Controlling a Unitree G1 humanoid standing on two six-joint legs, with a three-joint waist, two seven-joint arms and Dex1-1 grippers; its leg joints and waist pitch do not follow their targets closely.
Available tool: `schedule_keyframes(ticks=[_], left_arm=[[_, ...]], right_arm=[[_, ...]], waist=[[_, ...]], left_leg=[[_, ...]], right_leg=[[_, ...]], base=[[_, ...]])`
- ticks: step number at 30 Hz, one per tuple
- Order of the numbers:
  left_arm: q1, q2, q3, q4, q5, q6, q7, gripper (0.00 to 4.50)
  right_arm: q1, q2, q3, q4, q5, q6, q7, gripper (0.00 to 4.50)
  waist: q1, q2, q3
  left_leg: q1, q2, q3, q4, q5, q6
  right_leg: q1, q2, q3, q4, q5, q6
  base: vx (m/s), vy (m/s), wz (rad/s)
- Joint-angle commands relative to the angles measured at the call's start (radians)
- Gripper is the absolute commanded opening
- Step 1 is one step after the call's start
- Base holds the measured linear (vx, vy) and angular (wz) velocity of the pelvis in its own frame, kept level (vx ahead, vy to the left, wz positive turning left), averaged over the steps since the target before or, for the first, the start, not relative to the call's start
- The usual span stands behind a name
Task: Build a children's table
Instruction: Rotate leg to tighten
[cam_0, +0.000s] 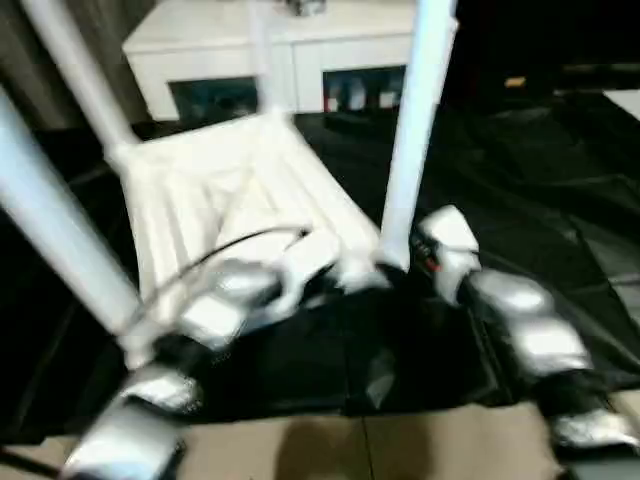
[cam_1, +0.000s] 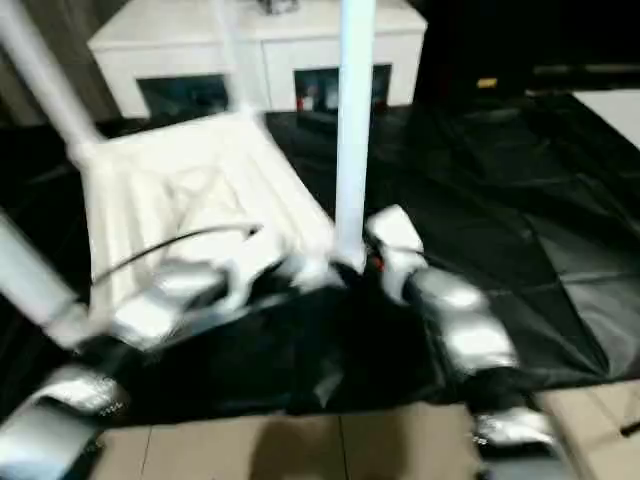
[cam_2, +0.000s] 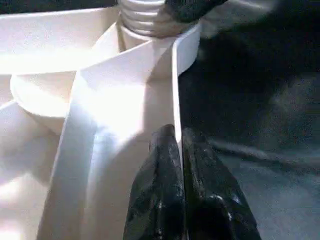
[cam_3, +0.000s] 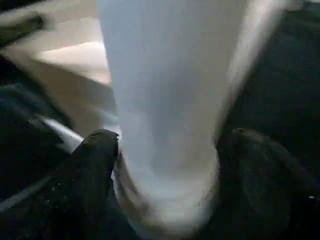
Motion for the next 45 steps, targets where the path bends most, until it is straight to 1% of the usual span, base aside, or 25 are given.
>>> schedule_keyframes(ticks=[1,3,5,13,14,16,17,19,21,23,24,28,30,32,33,34,36,37,38,39,40,41,42,43,45], left_arm=[[0.016,0.005,-0.031,-0.029,-0.023,-0.014,-0.068,0.0],[0.015,0.007,-0.026,-0.027,-0.024,-0.018,-0.071,0.0],[0.012,0.015,-0.018,-0.02,-0.017,-0.02,-0.068,0.0],[0.022,0.032,-0.012,-0.039,-0.014,-0.01,-0.073,0.0],[0.025,0.033,-0.012,-0.041,-0.013,-0.011,-0.071,0.0],[0.027,0.034,-0.011,-0.042,-0.013,-0.012,-0.072,0.0],[0.029,0.034,-0.011,-0.044,-0.013,-0.012,-0.071,0.0],[0.032,0.036,-0.011,-0.046,-0.013,-0.014,-0.071,0.0],[0.034,0.039,-0.01,-0.046,-0.015,-0.015,-0.076,0.0],[0.036,0.04,-0.01,-0.044,-0.015,-0.016,-0.078,0.0],[0.036,0.04,-0.01,-0.044,-0.015,-0.016,-0.078,0.0],[0.039,0.036,0.0,-0.048,-0.017,-0.003,-0.059,0.0],[0.041,0.034,0.002,-0.052,-0.021,0.003,-0.058,0.0],[0.039,0.019,0.014,-0.054,-0.029,0.027,-0.035,0.0],[0.039,0.019,0.014,-0.054,-0.029,0.027,-0.035,0.0],[0.032,0.001,0.027,-0.045,-0.035,0.044,-0.005,0.0],[0.026,-0.012,0.037,-0.039,-0.039,0.055,0.015,0.0],[0.026,-0.012,0.037,-0.039,-0.039,0.055,0.015,0.0],[0.009,-0.033,0.048,-0.016,-0.035,0.065,0.057,0.0],[-0.007,-0.051,0.054,0.01,-0.027,0.073,0.095,0.0],[-0.033,-0.079,0.064,0.051,-0.012,0.085,0.161,0.0],[-0.053,-0.104,0.072,0.084,-0.001,0.096,0.215,0.0],[-0.064,-0.119,0.076,0.103,0.005,0.104,0.247,0.0],[-0.078,-0.142,0.086,0.128,0.011,0.113,0.299,0.0],[-0.108,-0.191,0.102,0.178,0.025,0.126,0.424,0.0]], right_arm=[[0.012,-0.032,0.027,-0.041,0.018,0.002,0.1,3.78],[0.018,-0.043,0.037,-0.048,0.02,0.006,0.128,3.78],[0.022,-0.053,0.054,-0.048,0.015,0.005,0.157,3.78],[0.027,-0.074,0.086,-0.037,-0.004,-0.013,0.207,3.78],[0.02,-0.07,0.079,-0.025,-0.001,-0.007,0.205,3.62],[0.015,-0.068,0.075,-0.018,0.001,-0.004,0.204,3.62],[0.017,-0.067,0.074,-0.02,0.004,0.0,0.206,3.41],[0.021,-0.065,0.073,-0.023,0.008,0.004,0.205,3.35],[0.021,-0.061,0.073,-0.02,0.008,0.005,0.199,3.19],[0.019,-0.053,0.068,-0.011,0.009,0.007,0.187,3.01],[0.02,-0.052,0.068,-0.011,0.009,0.007,0.186,2.92],[0.028,-0.033,0.067,-0.011,0.01,0.009,0.168,2.79],[0.032,-0.025,0.067,-0.012,0.01,0.008,0.157,2.76],[0.036,0.002,0.055,-0.012,0.009,0.024,0.103,2.74],[0.036,0.002,0.055,-0.012,0.009,0.024,0.103,2.74],[0.029,0.027,0.044,0.011,-0.013,0.018,0.029,2.74],[0.024,0.044,0.036,0.028,-0.03,0.012,-0.022,2.73],[0.024,0.044,0.036,0.028,-0.03,0.012,-0.022,2.73],[0.008,0.081,0.013,0.063,-0.05,0.016,-0.129,2.73],[-0.004,0.112,-0.007,0.089,-0.063,0.023,-0.221,2.73],[-0.021,0.156,-0.037,0.122,-0.078,0.035,-0.351,2.73],[-0.034,0.192,-0.061,0.148,-0.091,0.043,-0.461,2.72],[-0.041,0.212,-0.075,0.162,-0.099,0.047,-0.523,2.72],[-0.049,0.236,-0.087,0.177,-0.111,0.046,-0.597,2.72],[-0.067,0.299,-0.111,0.208,-0.129,0.035,-0.754,2.72]], waist=[[0.005,-0.012,-0.061],[0.013,-0.011,-0.061],[0.02,-0.017,-0.063],[0.024,-0.021,-0.065],[0.024,-0.021,-0.065],[0.024,-0.02,-0.065],[0.023,-0.02,-0.065],[0.023,-0.019,-0.066],[0.023,-0.014,-0.066],[0.022,-0.019,-0.066],[0.022,-0.018,-0.066],[0.022,-0.023,-0.066],[0.022,-0.022,-0.064],[0.02,-0.016,-0.063],[0.02,-0.016,-0.063],[0.015,-0.016,-0.062],[0.006,-0.019,-0.061],[0.005,-0.02,-0.06],[-0.003,-0.018,-0.059],[-0.006,-0.012,-0.059],[-0.017,-0.013,-0.056],[-0.025,-0.005,-0.057],[-0.031,-0.011,-0.058],[-0.034,-0.008,-0.058],[-0.036,-0.009,-0.062]], left_leg=[[0.035,0.059,-0.023,-0.078,-0.281,0.063],[0.03,0.056,-0.022,-0.077,-0.26,0.064],[0.03,0.055,-0.021,-0.074,-0.238,0.066],[0.027,0.054,-0.021,-0.069,-0.196,0.089],[0.027,0.054,-0.021,-0.069,-0.195,0.09],[0.027,0.054,-0.021,-0.069,-0.195,0.09],[0.027,0.053,-0.021,-0.069,-0.195,0.09],[0.027,0.053,-0.021,-0.068,-0.19,0.091],[0.028,0.053,-0.021,-0.067,-0.186,0.091],[0.026,0.052,-0.021,-0.067,-0.187,0.091],[0.027,0.052,-0.021,-0.067,-0.189,0.09],[0.026,0.053,-0.021,-0.067,-0.19,0.089],[0.027,0.053,-0.021,-0.069,-0.203,0.084],[0.027,0.052,-0.022,-0.071,-0.216,0.073],[0.027,0.052,-0.022,-0.071,-0.216,0.073],[0.026,0.052,-0.023,-0.073,-0.228,0.064],[0.024,0.048,-0.025,-0.076,-0.26,0.044],[0.026,0.048,-0.026,-0.077,-0.273,0.039],[0.026,0.048,-0.026,-0.079,-0.291,0.03],[0.028,0.046,-0.028,-0.079,-0.302,0.021],[0.026,0.043,-0.03,-0.082,-0.325,0.003],[0.029,0.04,-0.03,-0.083,-0.338,-0.015],[0.033,0.041,-0.032,-0.084,-0.364,-0.028],[0.033,0.04,-0.032,-0.083,-0.365,-0.031],[0.034,0.038,-0.03,-0.081,-0.354,-0.017]], right_leg=[[0.034,-0.025,0.017,-0.054,-0.141,-0.26],[0.035,-0.027,0.019,-0.05,-0.123,-0.26],[0.035,-0.03,0.021,-0.048,-0.114,-0.257],[0.036,-0.031,0.019,-0.047,-0.11,-0.254],[0.036,-0.031,0.019,-0.046,-0.111,-0.254],[0.036,-0.03,0.019,-0.047,-0.115,-0.254],[0.037,-0.03,0.019,-0.047,-0.118,-0.253],[0.037,-0.03,0.019,-0.046,-0.114,-0.253],[0.037,-0.03,0.019,-0.046,-0.108,-0.253],[0.037,-0.029,0.018,-0.046,-0.105,-0.256],[0.037,-0.029,0.018,-0.046,-0.108,-0.256],[0.037,-0.03,0.018,-0.045,-0.122,-0.254],[0.036,-0.03,0.019,-0.048,-0.143,-0.25],[0.035,-0.03,0.02,-0.049,-0.159,-0.246],[0.035,-0.03,0.02,-0.049,-0.159,-0.246],[0.034,-0.03,0.02,-0.051,-0.17,-0.242],[0.036,-0.031,0.019,-0.055,-0.209,-0.229],[0.034,-0.03,0.019,-0.058,-0.226,-0.225],[0.031,-0.031,0.02,-0.06,-0.251,-0.22],[0.03,-0.029,0.019,-0.061,-0.261,-0.217],[0.031,-0.028,0.018,-0.064,-0.288,-0.207],[0.025,-0.028,0.019,-0.066,-0.31,-0.197],[0.025,-0.027,0.016,-0.071,-0.327,-0.188],[0.024,-0.026,0.017,-0.07,-0.319,-0.187],[0.023,-0.025,0.019,-0.072,-0.279,-0.189]], base=[[0.0,0.0,0.0],[0.0,0.0,0.0],[0.0,0.0,0.0],[0.0,0.0,0.0],[0.0,0.0,0.0],[0.0,0.0,0.0],[0.0,0.0,0.0],[0.0,0.0,0.0],[0.0,0.0,0.0],[0.0,0.0,0.0],[0.0,0.0,0.0],[0.0,0.0,0.0],[0.0,0.0,0.0],[0.0,0.0,0.0],[0.0,0.0,0.0],[0.0,0.0,0.0],[0.0,0.0,0.0],[0.0,0.0,0.0],[0.0,0.0,0.0],[0.0,0.0,0.0],[0.0,0.0,0.0],[0.0,0.0,0.0],[0.0,0.0,0.0],[0.0,0.0,0.0],[0.0,0.0,0.0]])
